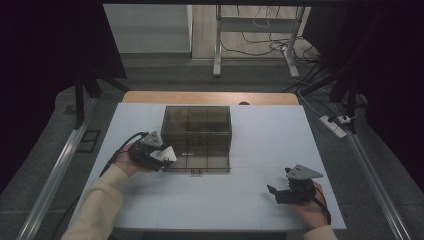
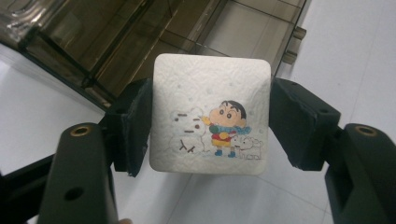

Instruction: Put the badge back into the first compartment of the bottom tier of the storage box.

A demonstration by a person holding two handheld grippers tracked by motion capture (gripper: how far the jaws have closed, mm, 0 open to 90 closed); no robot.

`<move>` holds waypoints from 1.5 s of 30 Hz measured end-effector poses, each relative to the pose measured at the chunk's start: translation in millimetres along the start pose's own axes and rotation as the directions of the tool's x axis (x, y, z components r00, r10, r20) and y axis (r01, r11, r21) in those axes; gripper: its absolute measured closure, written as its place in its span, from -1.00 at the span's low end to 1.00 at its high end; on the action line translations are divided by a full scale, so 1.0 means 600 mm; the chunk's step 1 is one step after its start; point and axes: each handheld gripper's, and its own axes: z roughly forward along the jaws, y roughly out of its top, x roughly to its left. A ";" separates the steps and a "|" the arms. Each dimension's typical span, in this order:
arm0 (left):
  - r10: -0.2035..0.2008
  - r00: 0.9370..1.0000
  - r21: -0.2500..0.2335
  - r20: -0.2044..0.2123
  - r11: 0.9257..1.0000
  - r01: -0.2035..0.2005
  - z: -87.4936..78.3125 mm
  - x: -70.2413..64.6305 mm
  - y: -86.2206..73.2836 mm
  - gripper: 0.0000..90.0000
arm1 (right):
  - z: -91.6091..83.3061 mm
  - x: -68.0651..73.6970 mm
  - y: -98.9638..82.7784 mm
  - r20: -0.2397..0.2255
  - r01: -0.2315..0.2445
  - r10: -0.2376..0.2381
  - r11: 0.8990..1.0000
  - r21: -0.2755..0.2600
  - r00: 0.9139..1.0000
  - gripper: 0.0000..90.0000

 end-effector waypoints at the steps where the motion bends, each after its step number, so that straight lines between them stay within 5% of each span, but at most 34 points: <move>1: -0.002 1.000 0.000 0.002 1.000 0.002 0.001 0.000 0.001 -0.26 | 0.000 0.000 0.000 0.002 0.000 0.000 1.000 -0.001 1.000 -0.81; 18: 0.034 0.999 0.017 0.005 0.999 -0.034 0.028 -0.004 0.018 -0.26 | 0.001 0.001 0.000 -0.002 -0.001 0.001 1.000 -0.001 1.000 -0.81; 35: 0.037 0.999 0.010 -0.014 0.999 -0.037 0.033 0.000 0.018 -0.27 | 0.001 0.001 0.000 -0.001 -0.002 0.002 1.000 -0.001 1.000 -0.81; 45: 0.021 1.000 0.004 0.008 1.000 -0.021 0.027 -0.001 0.015 -0.36 | 0.000 0.000 0.000 0.001 -0.002 0.002 1.000 -0.002 1.000 -0.81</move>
